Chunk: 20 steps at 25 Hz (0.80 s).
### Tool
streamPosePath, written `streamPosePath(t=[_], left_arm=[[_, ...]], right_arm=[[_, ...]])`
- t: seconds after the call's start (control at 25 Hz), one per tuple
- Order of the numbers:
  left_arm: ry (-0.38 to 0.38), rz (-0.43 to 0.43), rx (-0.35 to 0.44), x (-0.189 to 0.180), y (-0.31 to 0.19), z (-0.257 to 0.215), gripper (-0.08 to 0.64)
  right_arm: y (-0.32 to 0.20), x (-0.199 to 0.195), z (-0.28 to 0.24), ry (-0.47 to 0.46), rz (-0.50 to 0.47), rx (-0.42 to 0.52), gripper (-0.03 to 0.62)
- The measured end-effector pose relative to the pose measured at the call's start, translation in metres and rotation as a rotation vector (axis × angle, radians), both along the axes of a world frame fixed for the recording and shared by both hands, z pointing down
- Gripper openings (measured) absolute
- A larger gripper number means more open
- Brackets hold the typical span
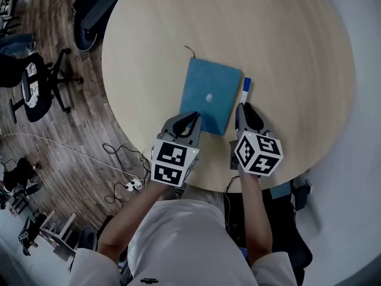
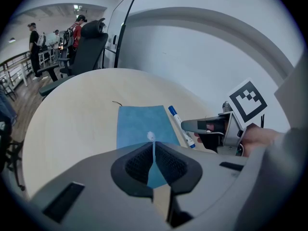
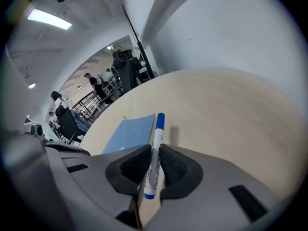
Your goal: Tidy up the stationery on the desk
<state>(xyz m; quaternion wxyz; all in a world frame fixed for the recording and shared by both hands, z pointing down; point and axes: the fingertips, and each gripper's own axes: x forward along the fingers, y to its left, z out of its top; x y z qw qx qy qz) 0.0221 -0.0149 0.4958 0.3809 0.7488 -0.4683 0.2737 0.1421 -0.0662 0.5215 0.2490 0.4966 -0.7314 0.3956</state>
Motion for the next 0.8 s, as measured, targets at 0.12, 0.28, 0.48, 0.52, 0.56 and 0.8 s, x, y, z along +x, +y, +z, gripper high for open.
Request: streamPosePath(t=[0.12,0.28,0.48,0.52,0.56,0.8], left_arm=[[-0.002,-0.005,-0.007,-0.005,-0.002,0.002,0.032],[-0.005,-0.001,-0.018,-0.007,-0.002,0.008,0.032],[-0.003,0.006,-0.022,-0.005,-0.002,0.010,0.032],[-0.001,0.008,-0.022,-0.004,-0.003,0.010,0.032],[0.001,0.009,-0.022,-0.003,-0.003,0.010,0.032],[0.004,0.015,-0.015,-0.001,-0.002,0.004,0.032]], right_arm=[[-0.001,-0.005,0.008,-0.008,0.013,-0.017,0.084],[0.001,-0.009,0.016,-0.034,0.024,-0.041,0.086],[0.002,-0.012,0.017,-0.098,0.033,-0.057,0.087],[0.003,-0.013,0.016,-0.114,0.032,-0.057,0.091],[0.003,-0.013,0.015,-0.128,0.028,-0.059,0.102],[0.006,-0.010,0.009,-0.131,0.019,-0.050,0.104]])
